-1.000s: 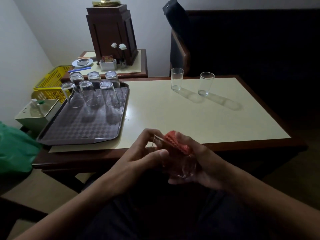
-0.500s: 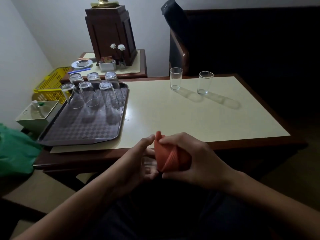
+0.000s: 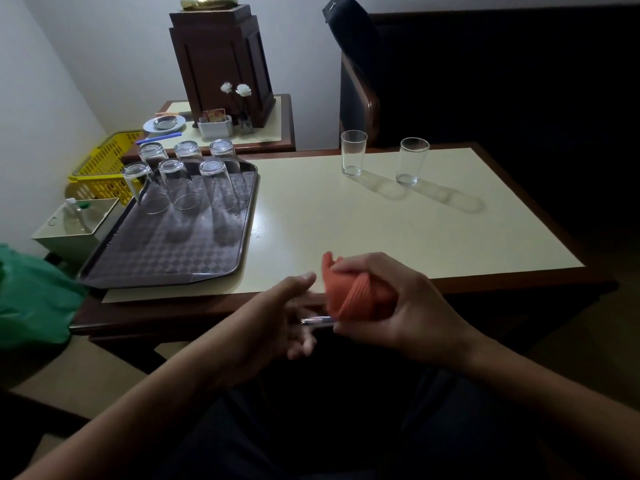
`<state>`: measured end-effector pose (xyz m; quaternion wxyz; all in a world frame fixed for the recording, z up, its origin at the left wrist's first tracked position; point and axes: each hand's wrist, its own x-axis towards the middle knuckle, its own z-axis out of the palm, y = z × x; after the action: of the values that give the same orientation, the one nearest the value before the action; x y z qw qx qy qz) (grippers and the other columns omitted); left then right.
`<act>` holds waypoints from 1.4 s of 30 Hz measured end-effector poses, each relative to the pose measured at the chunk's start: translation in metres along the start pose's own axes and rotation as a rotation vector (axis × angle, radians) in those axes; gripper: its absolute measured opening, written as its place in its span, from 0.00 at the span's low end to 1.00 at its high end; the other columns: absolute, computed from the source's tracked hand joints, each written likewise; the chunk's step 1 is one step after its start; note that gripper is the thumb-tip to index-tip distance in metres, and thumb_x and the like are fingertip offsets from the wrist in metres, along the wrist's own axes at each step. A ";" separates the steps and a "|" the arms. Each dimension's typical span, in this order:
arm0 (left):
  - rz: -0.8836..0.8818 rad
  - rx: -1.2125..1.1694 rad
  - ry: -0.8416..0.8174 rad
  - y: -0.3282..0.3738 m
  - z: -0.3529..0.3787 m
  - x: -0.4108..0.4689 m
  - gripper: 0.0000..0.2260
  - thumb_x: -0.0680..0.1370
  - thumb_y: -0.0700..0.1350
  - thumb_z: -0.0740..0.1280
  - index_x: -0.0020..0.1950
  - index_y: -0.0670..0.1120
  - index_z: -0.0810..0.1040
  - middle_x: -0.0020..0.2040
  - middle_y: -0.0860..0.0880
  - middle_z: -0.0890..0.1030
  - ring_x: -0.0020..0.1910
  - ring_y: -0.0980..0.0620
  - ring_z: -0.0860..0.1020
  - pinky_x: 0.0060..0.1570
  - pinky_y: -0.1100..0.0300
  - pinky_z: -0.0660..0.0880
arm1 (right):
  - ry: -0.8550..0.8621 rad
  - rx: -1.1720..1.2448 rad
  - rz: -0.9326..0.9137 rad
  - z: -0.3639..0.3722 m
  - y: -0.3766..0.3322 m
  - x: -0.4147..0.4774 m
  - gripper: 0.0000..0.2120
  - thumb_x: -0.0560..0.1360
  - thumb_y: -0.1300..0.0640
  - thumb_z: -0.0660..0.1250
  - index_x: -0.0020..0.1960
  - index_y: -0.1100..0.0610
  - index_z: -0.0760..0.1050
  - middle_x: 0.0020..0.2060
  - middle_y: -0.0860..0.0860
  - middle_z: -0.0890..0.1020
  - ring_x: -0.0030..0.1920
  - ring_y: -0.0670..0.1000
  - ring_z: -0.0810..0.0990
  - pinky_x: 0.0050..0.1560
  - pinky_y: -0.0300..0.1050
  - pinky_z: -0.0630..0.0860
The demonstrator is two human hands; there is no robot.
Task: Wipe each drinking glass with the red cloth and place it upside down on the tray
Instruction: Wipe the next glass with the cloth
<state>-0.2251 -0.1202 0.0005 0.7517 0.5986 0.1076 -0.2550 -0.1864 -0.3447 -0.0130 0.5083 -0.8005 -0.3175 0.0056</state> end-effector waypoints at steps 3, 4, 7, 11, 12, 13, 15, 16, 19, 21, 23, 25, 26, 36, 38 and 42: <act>0.426 0.414 0.058 0.001 -0.001 -0.002 0.20 0.78 0.50 0.75 0.66 0.49 0.73 0.51 0.44 0.77 0.37 0.50 0.79 0.36 0.60 0.77 | -0.188 0.824 0.626 -0.002 0.002 0.007 0.24 0.70 0.59 0.81 0.65 0.55 0.82 0.57 0.55 0.86 0.55 0.52 0.84 0.51 0.49 0.85; 0.474 0.436 0.066 -0.001 -0.002 0.000 0.19 0.78 0.50 0.74 0.66 0.48 0.73 0.51 0.43 0.77 0.37 0.50 0.79 0.37 0.60 0.77 | -0.185 0.852 0.647 -0.001 0.000 0.008 0.23 0.70 0.58 0.79 0.65 0.54 0.83 0.58 0.55 0.85 0.55 0.52 0.85 0.50 0.50 0.85; 0.141 0.048 0.085 0.001 -0.004 0.007 0.21 0.76 0.56 0.72 0.58 0.40 0.76 0.43 0.39 0.80 0.30 0.47 0.76 0.28 0.60 0.73 | -0.046 0.246 0.177 0.004 -0.001 0.002 0.28 0.67 0.58 0.85 0.65 0.51 0.82 0.59 0.50 0.84 0.57 0.45 0.85 0.57 0.42 0.81; -0.193 -0.006 -0.054 0.002 -0.011 0.005 0.30 0.78 0.67 0.65 0.52 0.37 0.76 0.40 0.38 0.81 0.28 0.46 0.78 0.26 0.61 0.70 | -0.073 -0.259 -0.267 -0.001 0.010 -0.003 0.34 0.68 0.52 0.86 0.71 0.53 0.78 0.66 0.50 0.78 0.67 0.48 0.79 0.64 0.38 0.77; -0.159 0.028 -0.080 0.002 -0.013 0.006 0.33 0.77 0.68 0.65 0.56 0.37 0.76 0.41 0.37 0.80 0.30 0.45 0.79 0.27 0.60 0.72 | -0.037 -0.197 -0.209 -0.001 0.011 -0.003 0.34 0.67 0.52 0.86 0.70 0.52 0.79 0.65 0.48 0.80 0.65 0.47 0.80 0.63 0.39 0.78; -0.077 0.078 -0.068 0.001 -0.013 0.007 0.34 0.75 0.68 0.67 0.58 0.35 0.76 0.43 0.36 0.79 0.33 0.44 0.80 0.30 0.58 0.75 | -0.005 -0.054 -0.090 0.001 0.010 -0.002 0.32 0.66 0.53 0.87 0.67 0.51 0.81 0.62 0.48 0.83 0.63 0.47 0.83 0.62 0.41 0.79; 0.174 0.237 -0.003 0.002 -0.016 0.006 0.26 0.75 0.60 0.72 0.61 0.40 0.77 0.47 0.36 0.79 0.40 0.46 0.81 0.38 0.56 0.79 | -0.035 0.434 0.291 0.006 0.002 0.001 0.27 0.67 0.57 0.85 0.63 0.53 0.83 0.59 0.55 0.86 0.57 0.53 0.86 0.56 0.50 0.84; 0.292 0.328 0.018 0.003 -0.016 0.006 0.20 0.77 0.55 0.74 0.62 0.44 0.78 0.49 0.36 0.79 0.42 0.46 0.81 0.41 0.55 0.80 | -0.086 0.651 0.498 0.009 0.001 0.003 0.24 0.68 0.56 0.82 0.63 0.54 0.83 0.58 0.58 0.86 0.55 0.55 0.86 0.54 0.52 0.85; 0.351 0.338 0.052 0.002 -0.014 0.004 0.17 0.77 0.51 0.73 0.61 0.45 0.77 0.48 0.34 0.78 0.38 0.42 0.79 0.35 0.57 0.77 | -0.143 0.741 0.611 0.010 0.000 0.004 0.22 0.69 0.56 0.81 0.63 0.53 0.84 0.56 0.55 0.86 0.53 0.52 0.87 0.51 0.51 0.84; 0.113 0.049 0.046 0.002 -0.008 0.005 0.18 0.77 0.55 0.71 0.56 0.40 0.80 0.43 0.36 0.80 0.31 0.44 0.77 0.29 0.59 0.75 | -0.088 0.302 0.269 0.010 -0.002 0.000 0.26 0.68 0.56 0.85 0.64 0.49 0.83 0.58 0.48 0.85 0.57 0.48 0.86 0.57 0.44 0.81; -0.115 -0.180 -0.018 0.004 -0.002 0.001 0.23 0.79 0.58 0.66 0.51 0.37 0.82 0.39 0.39 0.81 0.29 0.47 0.77 0.26 0.61 0.76 | 0.019 -0.181 -0.168 0.011 -0.004 -0.003 0.29 0.70 0.50 0.84 0.68 0.50 0.81 0.65 0.50 0.80 0.65 0.50 0.81 0.63 0.43 0.78; -0.207 -0.300 -0.086 0.003 0.003 -0.003 0.27 0.80 0.63 0.64 0.51 0.36 0.78 0.38 0.39 0.79 0.27 0.47 0.77 0.22 0.62 0.74 | 0.101 -0.304 -0.367 0.009 -0.002 -0.003 0.29 0.72 0.47 0.81 0.69 0.55 0.79 0.67 0.55 0.77 0.69 0.54 0.78 0.67 0.47 0.78; -0.216 -0.325 -0.123 0.002 0.007 -0.006 0.28 0.79 0.65 0.65 0.51 0.37 0.76 0.39 0.38 0.79 0.28 0.46 0.78 0.24 0.61 0.75 | 0.138 -0.270 -0.359 0.008 0.000 -0.003 0.29 0.73 0.46 0.80 0.70 0.56 0.78 0.68 0.56 0.77 0.69 0.54 0.78 0.66 0.48 0.78; 0.582 0.719 0.362 -0.024 0.005 0.005 0.30 0.66 0.57 0.83 0.62 0.53 0.74 0.52 0.54 0.83 0.46 0.55 0.84 0.46 0.57 0.82 | 0.042 0.808 0.861 -0.001 -0.018 0.013 0.30 0.80 0.38 0.68 0.66 0.64 0.78 0.58 0.63 0.86 0.56 0.61 0.88 0.59 0.64 0.83; 0.879 1.108 0.442 -0.028 -0.005 0.014 0.28 0.71 0.62 0.77 0.65 0.52 0.74 0.59 0.53 0.80 0.52 0.54 0.80 0.49 0.53 0.77 | -0.003 0.892 0.928 -0.005 -0.019 0.012 0.32 0.81 0.38 0.67 0.68 0.66 0.76 0.63 0.66 0.83 0.61 0.65 0.86 0.59 0.66 0.84; 1.094 1.343 0.302 -0.018 -0.012 0.014 0.23 0.75 0.61 0.73 0.66 0.54 0.75 0.63 0.51 0.79 0.60 0.56 0.77 0.56 0.52 0.70 | -0.036 0.932 0.919 -0.008 -0.013 0.014 0.23 0.80 0.40 0.66 0.59 0.60 0.82 0.59 0.63 0.84 0.62 0.63 0.83 0.67 0.66 0.78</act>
<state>-0.2209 -0.1153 -0.0246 0.2351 0.9093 -0.2688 0.2136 -0.1792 -0.3407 0.0061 0.7424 -0.5502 0.0843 0.3729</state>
